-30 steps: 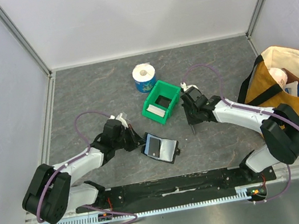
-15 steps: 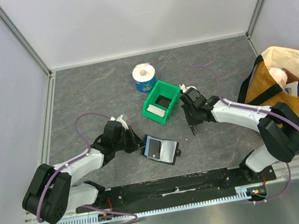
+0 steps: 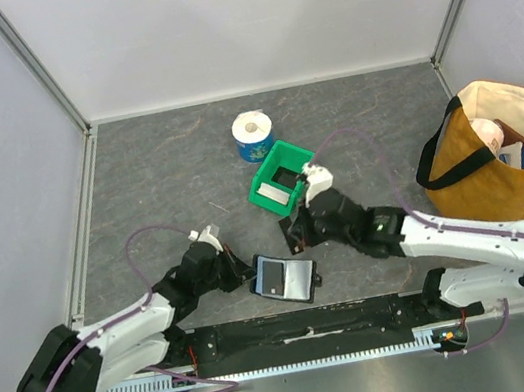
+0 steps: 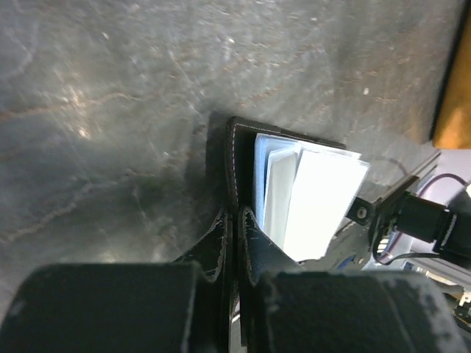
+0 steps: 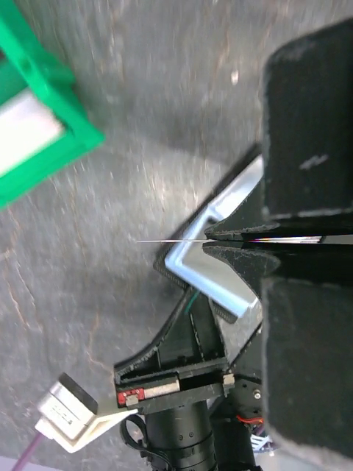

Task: Put the credit cards into the card holder
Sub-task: Turn over the card slot in the card holder.

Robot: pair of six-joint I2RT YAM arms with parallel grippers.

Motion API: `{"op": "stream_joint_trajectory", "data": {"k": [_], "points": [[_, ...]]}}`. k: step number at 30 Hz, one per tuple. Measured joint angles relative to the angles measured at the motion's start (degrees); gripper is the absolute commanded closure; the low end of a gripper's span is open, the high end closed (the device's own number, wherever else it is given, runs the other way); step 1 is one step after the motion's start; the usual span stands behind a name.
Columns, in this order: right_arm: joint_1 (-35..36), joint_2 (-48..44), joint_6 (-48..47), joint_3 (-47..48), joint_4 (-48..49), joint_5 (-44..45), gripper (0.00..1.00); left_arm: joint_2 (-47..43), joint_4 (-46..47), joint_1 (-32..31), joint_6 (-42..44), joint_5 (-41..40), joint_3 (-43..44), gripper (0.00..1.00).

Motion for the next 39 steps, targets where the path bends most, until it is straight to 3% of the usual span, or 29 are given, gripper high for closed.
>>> {"op": "stream_joint_trajectory", "data": {"k": [4, 10, 23, 39], "points": [[11.4, 5.7, 5.5, 0.0, 5.4, 8.7, 1.00, -7.7, -0.3, -5.0, -5.4, -5.1, -2.1, 0.98], [20.1, 15.9, 10.8, 2.0, 8.1, 18.6, 1.00, -16.8, -2.5, -10.3, -12.4, -14.1, -4.2, 0.98], [20.7, 21.3, 14.9, 5.9, 11.1, 26.7, 1.00, -17.2, -4.7, -15.6, -23.0, -28.6, -7.2, 0.98], [20.9, 28.2, 11.7, 9.5, 12.5, 25.5, 1.00, -15.1, -3.5, -17.8, -25.1, -31.7, -7.0, 0.98]]}}
